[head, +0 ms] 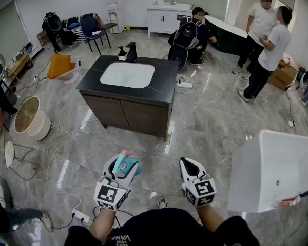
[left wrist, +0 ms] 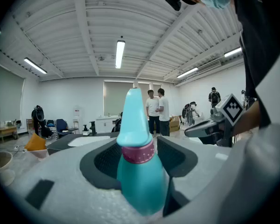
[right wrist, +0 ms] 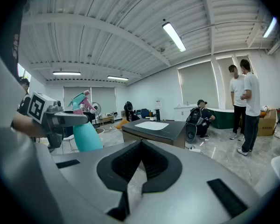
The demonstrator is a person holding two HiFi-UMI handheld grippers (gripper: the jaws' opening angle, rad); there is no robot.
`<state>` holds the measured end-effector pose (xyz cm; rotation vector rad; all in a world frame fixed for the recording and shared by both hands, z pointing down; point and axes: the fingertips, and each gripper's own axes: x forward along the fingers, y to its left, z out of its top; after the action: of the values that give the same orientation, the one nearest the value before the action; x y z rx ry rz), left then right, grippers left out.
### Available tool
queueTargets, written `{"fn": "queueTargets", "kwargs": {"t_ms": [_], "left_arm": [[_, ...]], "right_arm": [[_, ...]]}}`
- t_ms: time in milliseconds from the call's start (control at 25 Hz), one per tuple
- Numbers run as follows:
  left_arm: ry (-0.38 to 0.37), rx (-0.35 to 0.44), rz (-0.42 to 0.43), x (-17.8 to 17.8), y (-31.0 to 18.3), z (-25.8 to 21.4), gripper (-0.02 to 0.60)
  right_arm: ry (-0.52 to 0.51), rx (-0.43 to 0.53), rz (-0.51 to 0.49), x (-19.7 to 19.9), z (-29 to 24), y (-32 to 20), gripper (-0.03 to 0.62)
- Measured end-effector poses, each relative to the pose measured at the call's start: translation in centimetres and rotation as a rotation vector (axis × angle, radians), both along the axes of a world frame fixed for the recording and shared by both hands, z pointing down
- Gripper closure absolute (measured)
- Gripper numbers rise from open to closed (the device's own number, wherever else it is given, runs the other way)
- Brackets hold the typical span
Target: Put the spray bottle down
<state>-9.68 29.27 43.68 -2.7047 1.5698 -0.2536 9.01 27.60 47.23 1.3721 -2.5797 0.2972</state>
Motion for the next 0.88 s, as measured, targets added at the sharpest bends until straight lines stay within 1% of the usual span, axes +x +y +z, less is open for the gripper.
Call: {"fn": "queueTargets", "kwargs": {"t_ms": [120,320,480,680,880], "left_arm": [[0.0,0.002,-0.001,0.2,0.2,-0.1,0.341],[-0.002,0.005,-0.001,0.6,-0.1,0.3,0.339],[0.01,-0.014,-0.025,1.0,-0.5,0.6,0.341],[-0.003,0.022,-0.047,1.0,-1.8,0.6,0.341],[-0.004,0.005,-0.059,1.5,-3.0,0.7,0.339]], "right_arm": [[-0.008,-0.001,-0.006,-0.1,0.0,0.2,0.597],[-0.057,-0.007,-0.025,0.1,0.2,0.1,0.594],[-0.047,-0.002,-0.036,0.8,0.4,-0.3,0.594],[-0.046,0.005,-0.056,1.4,0.8,-1.3,0.594],[-0.06,-0.024,-0.047,2.0,1.4,-2.5,0.594]]}}
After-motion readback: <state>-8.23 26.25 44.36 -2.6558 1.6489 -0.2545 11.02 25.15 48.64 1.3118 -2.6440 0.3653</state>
